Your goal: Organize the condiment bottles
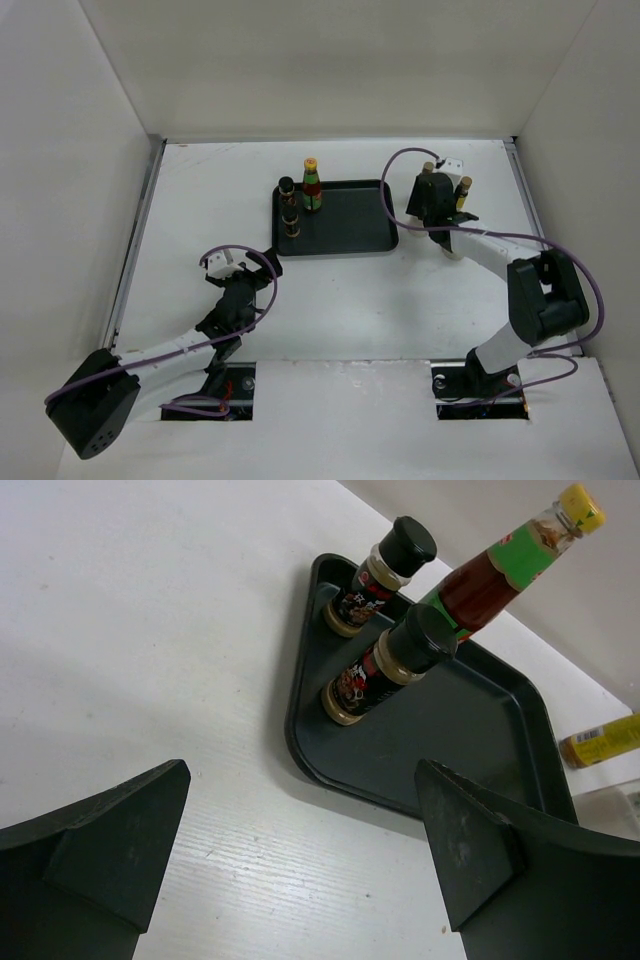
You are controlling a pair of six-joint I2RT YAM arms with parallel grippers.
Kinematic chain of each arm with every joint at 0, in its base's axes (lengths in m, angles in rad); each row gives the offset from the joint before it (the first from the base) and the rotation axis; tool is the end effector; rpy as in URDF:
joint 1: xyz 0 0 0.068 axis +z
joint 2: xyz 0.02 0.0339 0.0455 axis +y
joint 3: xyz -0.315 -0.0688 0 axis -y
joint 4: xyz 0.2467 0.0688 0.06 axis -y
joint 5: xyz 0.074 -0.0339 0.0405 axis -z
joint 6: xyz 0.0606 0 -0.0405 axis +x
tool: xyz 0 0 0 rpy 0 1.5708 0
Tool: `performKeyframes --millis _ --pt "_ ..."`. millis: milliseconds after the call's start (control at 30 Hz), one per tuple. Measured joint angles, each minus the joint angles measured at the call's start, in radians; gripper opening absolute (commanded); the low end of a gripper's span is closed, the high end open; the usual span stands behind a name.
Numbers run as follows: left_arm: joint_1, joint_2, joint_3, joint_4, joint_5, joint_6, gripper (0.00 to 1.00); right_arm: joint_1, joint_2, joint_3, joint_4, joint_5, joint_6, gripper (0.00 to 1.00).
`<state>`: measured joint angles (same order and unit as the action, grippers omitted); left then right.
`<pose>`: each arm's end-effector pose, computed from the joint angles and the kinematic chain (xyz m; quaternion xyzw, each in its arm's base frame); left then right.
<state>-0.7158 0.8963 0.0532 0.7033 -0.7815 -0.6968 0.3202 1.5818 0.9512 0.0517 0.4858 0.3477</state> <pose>0.1397 -0.0649 0.1989 -0.2432 0.7002 -0.1750 0.6480 0.3553 0.0880 0.2617 0.1262 0.8520 -0.0485 0.5057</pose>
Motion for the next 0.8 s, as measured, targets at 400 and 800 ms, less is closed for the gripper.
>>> performKeyframes --millis 400,800 --pt "0.000 0.036 0.000 0.014 0.010 0.000 1.00 0.126 -0.090 0.111 -0.037 0.025 -0.049 0.52" --pt "-0.002 0.037 0.000 0.019 0.015 0.000 1.00 0.268 0.349 0.495 0.060 -0.040 -0.053 0.55"
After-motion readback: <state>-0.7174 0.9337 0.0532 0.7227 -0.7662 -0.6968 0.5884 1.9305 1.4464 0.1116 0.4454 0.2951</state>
